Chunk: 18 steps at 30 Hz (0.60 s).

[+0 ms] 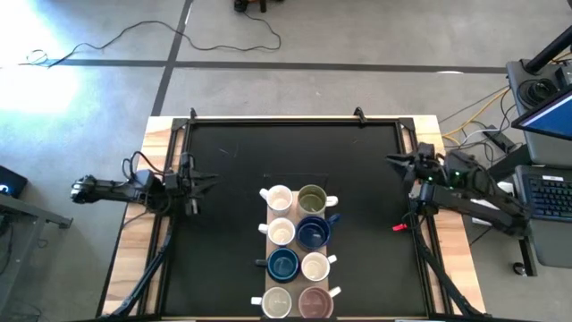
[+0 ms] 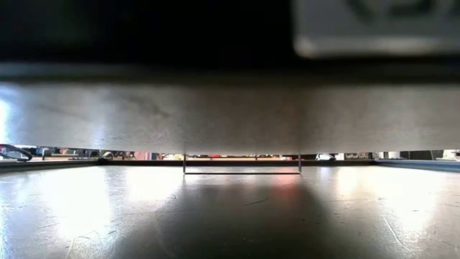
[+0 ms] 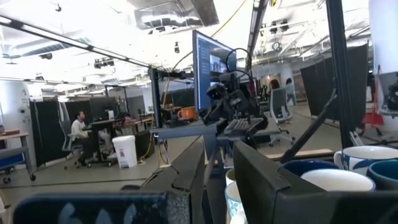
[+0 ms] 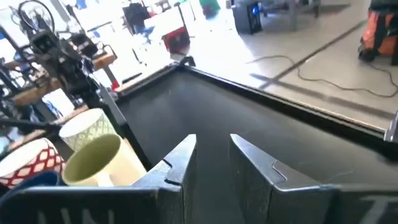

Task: Place coffee mugs
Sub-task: Return to Home Position

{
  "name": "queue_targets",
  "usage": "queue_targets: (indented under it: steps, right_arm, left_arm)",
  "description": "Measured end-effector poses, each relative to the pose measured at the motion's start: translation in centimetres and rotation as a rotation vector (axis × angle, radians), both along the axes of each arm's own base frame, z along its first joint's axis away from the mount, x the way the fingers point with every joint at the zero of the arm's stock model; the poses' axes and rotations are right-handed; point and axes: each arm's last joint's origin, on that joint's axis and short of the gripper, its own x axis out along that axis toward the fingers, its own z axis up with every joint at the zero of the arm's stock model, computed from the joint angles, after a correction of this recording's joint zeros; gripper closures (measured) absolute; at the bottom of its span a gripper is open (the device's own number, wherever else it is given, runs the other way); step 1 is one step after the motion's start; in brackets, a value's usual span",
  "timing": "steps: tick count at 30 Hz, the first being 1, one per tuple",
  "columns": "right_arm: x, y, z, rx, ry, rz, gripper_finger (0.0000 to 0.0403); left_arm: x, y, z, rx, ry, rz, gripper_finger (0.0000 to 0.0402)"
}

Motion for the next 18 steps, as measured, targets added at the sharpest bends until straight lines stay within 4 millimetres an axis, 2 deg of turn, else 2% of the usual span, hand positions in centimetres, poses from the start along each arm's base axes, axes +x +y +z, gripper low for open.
queue_targets:
  steps: [3, 9, 18]
  right_arm:
    - [-1.1, 0.4, 0.1, -0.024, -0.066, 0.0, 0.0319]
    - [-0.9, 0.3, 0.5, -0.025, -0.072, -0.001, 0.0319]
    - [-0.6, 0.2, -1.0, -0.013, -0.039, -0.002, 0.0319]
  left_arm:
    - [0.0, 0.0, 0.0, 0.0, 0.003, 0.0, 0.0333]
    - [0.1, 0.0, -0.1, 0.002, 0.017, 0.0, 0.0333]
    - [0.3, 0.0, -0.3, 0.004, 0.036, 0.0, 0.0333]
